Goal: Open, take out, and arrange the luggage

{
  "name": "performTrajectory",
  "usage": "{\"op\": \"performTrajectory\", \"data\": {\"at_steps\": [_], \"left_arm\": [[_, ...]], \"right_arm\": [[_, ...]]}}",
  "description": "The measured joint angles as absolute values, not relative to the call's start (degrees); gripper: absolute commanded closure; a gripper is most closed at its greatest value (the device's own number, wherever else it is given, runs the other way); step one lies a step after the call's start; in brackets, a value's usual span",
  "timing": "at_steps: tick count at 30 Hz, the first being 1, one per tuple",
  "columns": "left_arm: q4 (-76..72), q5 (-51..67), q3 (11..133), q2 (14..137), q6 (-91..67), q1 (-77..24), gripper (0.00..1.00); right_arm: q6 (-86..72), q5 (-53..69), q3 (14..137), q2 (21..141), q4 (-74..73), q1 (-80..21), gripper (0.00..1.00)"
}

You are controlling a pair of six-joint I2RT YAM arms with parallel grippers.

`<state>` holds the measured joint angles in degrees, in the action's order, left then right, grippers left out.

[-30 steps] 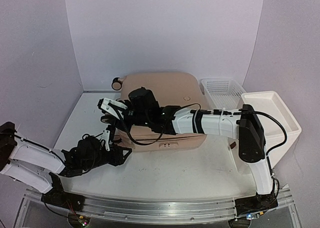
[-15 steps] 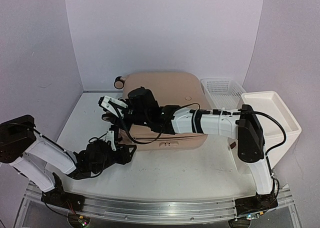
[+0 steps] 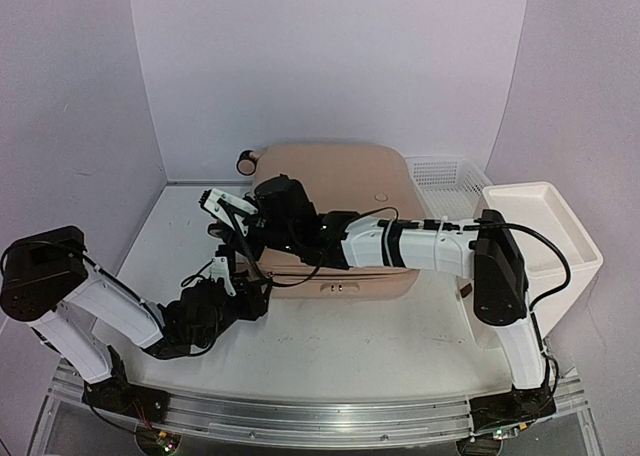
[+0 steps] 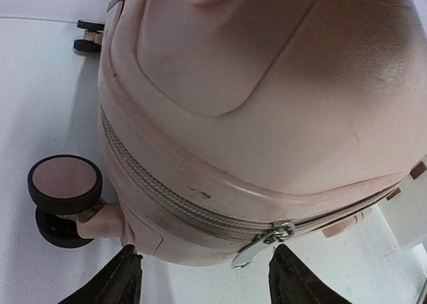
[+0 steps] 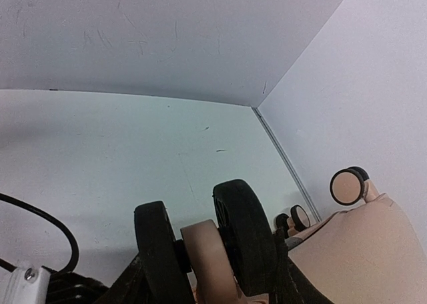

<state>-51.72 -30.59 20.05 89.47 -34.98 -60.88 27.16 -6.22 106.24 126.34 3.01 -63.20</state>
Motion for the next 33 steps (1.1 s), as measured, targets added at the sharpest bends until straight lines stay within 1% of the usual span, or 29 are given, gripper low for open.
{"op": "performTrajectory", "data": {"at_steps": [3, 6, 9, 14, 16, 17, 18, 21, 23, 25, 27, 29, 30, 33], "left_arm": [[-52.1, -32.8, 21.3, 89.6, -33.9, -62.8, 0.40], [-52.5, -35.7, 22.3, 90.1, -33.7, -63.1, 0.53], [-53.5, -37.8, 23.5, 91.5, -35.1, -63.7, 0.57], [-54.4, -40.3, 25.5, 94.2, -37.1, -64.2, 0.60], [-54.7, -40.2, 25.9, 94.9, -37.6, -64.2, 0.58], [-55.0, -40.1, 26.0, 95.1, -37.7, -64.2, 0.54], [-55.1, -39.9, 26.1, 95.4, -37.7, -64.1, 0.52], [-55.2, -40.0, 26.1, 95.7, -37.1, -64.1, 0.58], [-55.6, -39.8, 26.0, 95.8, -37.1, -64.1, 0.58], [-56.2, -39.1, 25.7, 95.8, -36.8, -64.0, 0.52], [-57.2, -38.2, 24.9, 95.8, -35.4, -63.7, 0.41], [-58.7, -37.1, 23.7, 95.9, -33.0, -63.4, 0.34], [-59.9, -36.3, 22.8, 96.2, -31.4, -63.4, 0.32], [-63.8, -32.6, 20.1, 97.3, -27.4, -64.4, 0.32]], "right_arm": [[27.0, -6.9, 106.6, 126.6, 2.7, -63.2, 1.00], [26.5, -6.9, 107.0, 126.6, 1.9, -63.2, 1.00], [26.3, -7.0, 107.4, 126.6, 1.4, -63.2, 1.00], [26.3, -8.0, 107.5, 126.6, 1.1, -63.0, 1.00], [26.3, -8.5, 107.5, 126.6, 1.0, -62.9, 1.00], [26.3, -8.6, 107.5, 126.6, 0.9, -62.9, 1.00], [26.2, -8.8, 107.5, 126.6, 0.8, -62.9, 1.00], [26.3, -9.3, 107.5, 126.6, 0.7, -62.9, 1.00], [26.3, -9.4, 107.5, 126.6, 0.7, -62.9, 1.00], [26.3, -9.4, 107.6, 126.6, 0.6, -62.9, 1.00], [26.3, -9.5, 107.6, 126.6, 0.5, -62.9, 1.00], [26.3, -9.7, 107.6, 126.6, 0.4, -62.9, 1.00], [26.3, -9.9, 107.6, 126.6, 0.5, -62.9, 1.00], [26.3, -10.0, 107.6, 126.6, 0.6, -63.0, 1.00]]}}
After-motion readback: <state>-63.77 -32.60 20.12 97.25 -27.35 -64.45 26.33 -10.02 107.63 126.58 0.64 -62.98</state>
